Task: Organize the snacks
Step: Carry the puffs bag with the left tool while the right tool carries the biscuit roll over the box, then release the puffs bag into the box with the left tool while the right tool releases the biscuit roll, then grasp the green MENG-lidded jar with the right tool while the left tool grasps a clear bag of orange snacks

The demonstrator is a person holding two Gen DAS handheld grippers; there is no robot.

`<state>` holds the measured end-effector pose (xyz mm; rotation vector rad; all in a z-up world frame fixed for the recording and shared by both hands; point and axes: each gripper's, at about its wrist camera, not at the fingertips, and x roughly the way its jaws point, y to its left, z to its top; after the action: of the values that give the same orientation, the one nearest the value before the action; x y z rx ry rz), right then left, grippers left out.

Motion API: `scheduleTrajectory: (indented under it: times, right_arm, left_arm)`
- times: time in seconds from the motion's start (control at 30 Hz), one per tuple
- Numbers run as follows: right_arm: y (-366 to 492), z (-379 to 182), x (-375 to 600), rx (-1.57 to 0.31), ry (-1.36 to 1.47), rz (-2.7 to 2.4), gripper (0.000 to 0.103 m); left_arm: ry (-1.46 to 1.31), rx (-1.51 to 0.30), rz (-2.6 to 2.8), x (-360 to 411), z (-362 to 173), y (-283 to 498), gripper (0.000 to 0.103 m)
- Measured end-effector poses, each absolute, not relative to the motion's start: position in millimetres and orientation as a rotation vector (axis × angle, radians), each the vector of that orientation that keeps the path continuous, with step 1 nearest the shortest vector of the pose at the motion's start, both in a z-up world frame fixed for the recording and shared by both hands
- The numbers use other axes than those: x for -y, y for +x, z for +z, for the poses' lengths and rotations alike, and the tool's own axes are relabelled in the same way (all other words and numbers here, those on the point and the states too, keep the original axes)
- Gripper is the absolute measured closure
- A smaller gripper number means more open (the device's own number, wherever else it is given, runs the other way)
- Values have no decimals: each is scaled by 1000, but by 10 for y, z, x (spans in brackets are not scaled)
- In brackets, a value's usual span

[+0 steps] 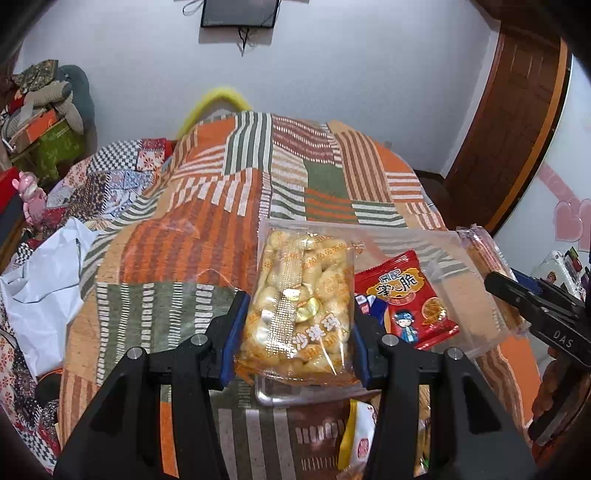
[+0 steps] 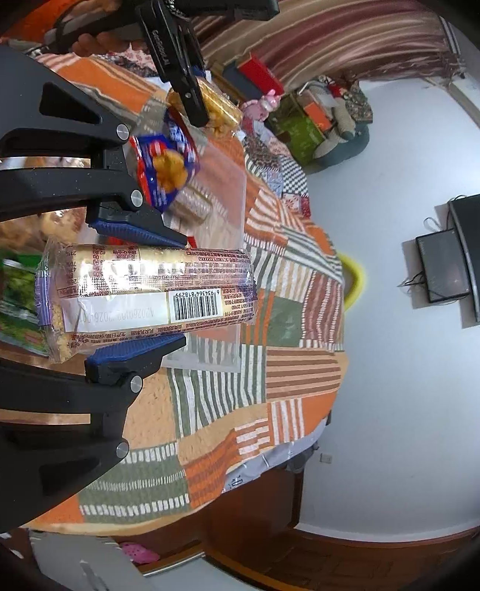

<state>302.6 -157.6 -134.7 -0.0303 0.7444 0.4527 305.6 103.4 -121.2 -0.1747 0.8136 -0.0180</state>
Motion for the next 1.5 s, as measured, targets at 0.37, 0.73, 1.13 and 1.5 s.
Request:
scheduleTrajectory:
  times: [0.37, 0.73, 1.13, 1.5]
  right_arm:
    - [3214, -1558, 1454, -810, -86, 436, 60]
    - [3139, -1488, 1545, -814, -93, 441, 59]
    - [2705, -1306, 1719, -784, -104, 484, 58]
    - [2154, -1355, 1801, -796, -115, 532, 51]
  left_arm:
    - [-149, -840, -8, -983, -1376, 3397, 54]
    - [-129, -833, -33, -898, -1283, 3342, 42]
    - [-86, -795, -62, -750, -1004, 2734, 35]
    - [-98, -838, -104, -548, -1126, 2080, 31]
